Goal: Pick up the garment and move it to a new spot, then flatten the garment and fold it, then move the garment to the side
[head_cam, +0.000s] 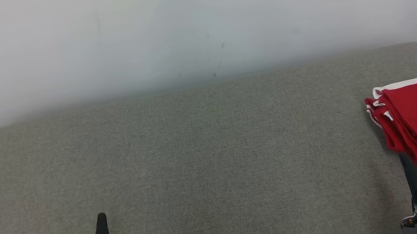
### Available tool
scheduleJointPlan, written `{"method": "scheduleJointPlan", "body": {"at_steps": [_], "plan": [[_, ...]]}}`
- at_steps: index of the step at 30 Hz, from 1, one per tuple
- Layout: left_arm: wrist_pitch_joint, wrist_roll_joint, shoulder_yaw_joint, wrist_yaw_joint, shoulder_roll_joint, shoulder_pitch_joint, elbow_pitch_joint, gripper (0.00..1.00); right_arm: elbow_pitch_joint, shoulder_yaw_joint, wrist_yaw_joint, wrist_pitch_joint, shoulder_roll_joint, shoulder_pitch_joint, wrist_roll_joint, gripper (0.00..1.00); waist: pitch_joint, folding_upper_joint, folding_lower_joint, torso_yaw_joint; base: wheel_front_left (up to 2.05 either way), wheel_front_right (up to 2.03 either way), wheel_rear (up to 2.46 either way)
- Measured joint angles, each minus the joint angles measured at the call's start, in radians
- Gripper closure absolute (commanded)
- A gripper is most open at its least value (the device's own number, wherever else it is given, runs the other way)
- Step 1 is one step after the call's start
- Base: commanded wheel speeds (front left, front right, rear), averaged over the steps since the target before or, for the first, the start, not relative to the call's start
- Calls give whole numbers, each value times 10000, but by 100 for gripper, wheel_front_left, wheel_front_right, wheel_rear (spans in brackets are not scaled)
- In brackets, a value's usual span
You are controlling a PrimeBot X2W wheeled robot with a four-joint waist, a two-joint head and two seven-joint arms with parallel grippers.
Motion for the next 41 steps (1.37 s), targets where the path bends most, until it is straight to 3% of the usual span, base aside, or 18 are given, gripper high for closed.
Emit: {"method": "scheduleJointPlan", "body": {"at_steps": [41], "plan": [[673, -3103, -215, -61, 10, -1075, 284, 100, 188, -518, -2, 708, 10, -662, 3049, 100, 319, 0, 1, 51, 0, 0, 0]]}}
